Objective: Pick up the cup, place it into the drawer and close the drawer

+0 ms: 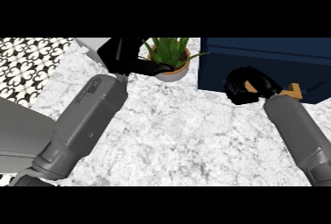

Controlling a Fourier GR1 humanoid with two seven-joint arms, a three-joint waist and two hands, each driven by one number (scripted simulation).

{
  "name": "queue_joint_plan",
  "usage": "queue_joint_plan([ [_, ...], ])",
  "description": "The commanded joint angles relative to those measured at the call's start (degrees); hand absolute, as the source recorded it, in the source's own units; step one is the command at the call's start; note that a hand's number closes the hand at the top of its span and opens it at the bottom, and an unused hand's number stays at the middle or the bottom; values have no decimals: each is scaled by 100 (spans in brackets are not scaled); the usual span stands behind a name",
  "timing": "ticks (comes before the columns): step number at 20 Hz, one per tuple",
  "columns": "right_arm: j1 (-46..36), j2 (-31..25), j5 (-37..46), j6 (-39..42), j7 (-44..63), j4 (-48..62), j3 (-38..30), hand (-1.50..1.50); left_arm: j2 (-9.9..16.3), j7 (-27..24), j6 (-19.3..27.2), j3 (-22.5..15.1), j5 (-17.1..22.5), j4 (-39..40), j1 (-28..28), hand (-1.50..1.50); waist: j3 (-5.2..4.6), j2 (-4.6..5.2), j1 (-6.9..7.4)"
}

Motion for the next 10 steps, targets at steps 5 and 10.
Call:
queue_joint_plan([
  [5,-954,-579,-214,-181,244,461,-626,150,191,188,-162,-98,-20,-162,378,-150,-59,113,308],
  [10,-1026,-663,-405,70,330,308,-716,150,320,211,-283,-41,15,-197,390,-150,-68,182,387],
])
